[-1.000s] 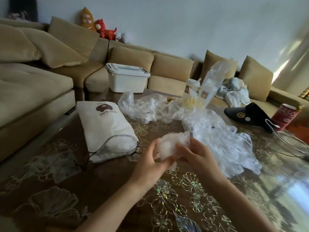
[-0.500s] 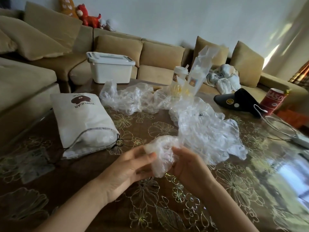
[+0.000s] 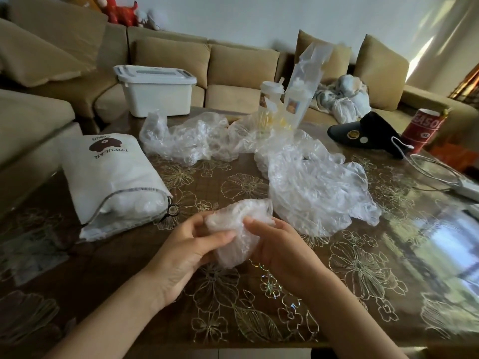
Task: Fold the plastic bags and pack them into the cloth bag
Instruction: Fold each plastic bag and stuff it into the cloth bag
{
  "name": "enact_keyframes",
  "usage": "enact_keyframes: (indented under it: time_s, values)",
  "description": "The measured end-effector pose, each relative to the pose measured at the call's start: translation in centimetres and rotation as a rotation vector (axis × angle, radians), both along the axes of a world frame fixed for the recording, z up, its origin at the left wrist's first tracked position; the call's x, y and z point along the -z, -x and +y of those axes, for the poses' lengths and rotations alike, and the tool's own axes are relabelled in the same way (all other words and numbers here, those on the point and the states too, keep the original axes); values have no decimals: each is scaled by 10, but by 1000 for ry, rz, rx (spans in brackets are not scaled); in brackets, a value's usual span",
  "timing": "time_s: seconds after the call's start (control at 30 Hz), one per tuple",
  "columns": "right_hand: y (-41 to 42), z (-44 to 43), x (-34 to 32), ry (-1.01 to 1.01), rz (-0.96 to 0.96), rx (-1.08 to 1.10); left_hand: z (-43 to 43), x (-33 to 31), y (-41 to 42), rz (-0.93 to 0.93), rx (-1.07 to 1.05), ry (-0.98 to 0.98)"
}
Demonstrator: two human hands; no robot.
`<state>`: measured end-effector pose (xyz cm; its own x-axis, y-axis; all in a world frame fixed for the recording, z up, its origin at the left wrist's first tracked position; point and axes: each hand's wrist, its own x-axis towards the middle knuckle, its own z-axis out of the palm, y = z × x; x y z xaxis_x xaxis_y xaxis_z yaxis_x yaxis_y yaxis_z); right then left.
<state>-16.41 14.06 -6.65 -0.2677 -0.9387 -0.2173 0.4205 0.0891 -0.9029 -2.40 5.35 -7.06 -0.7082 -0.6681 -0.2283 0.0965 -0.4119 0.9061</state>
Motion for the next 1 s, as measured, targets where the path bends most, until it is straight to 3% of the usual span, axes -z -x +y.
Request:
enact_keyframes:
  time_s: [0.13,0.23,0.47,0.63,0.77,0.83,0.93,1.0]
  values:
    - [4,0,5,-1,52,188,4,-5,-1,-22,69,7]
    - [7,2,3,24,-15,227,3,-5,-2,-2,71,-29]
    - [-7,11,4,-47,-38,-40,11,-1,2,-13,6,-6]
    - [-9,6,12,26,34,240,14,2,2,-37,-2,90]
    - [-5,12,7,323,492,374,7,6,-1,-171,-145,670]
    - [-6,21,7,474,829,266,0,12,-3,-164,-159,879]
    - [-5,31,27,542,1359,41,-11,20,-8,-176,-122,1240]
    - [-8,35,40,558,1588,-111,-17,27,-15,-254,-20,1550]
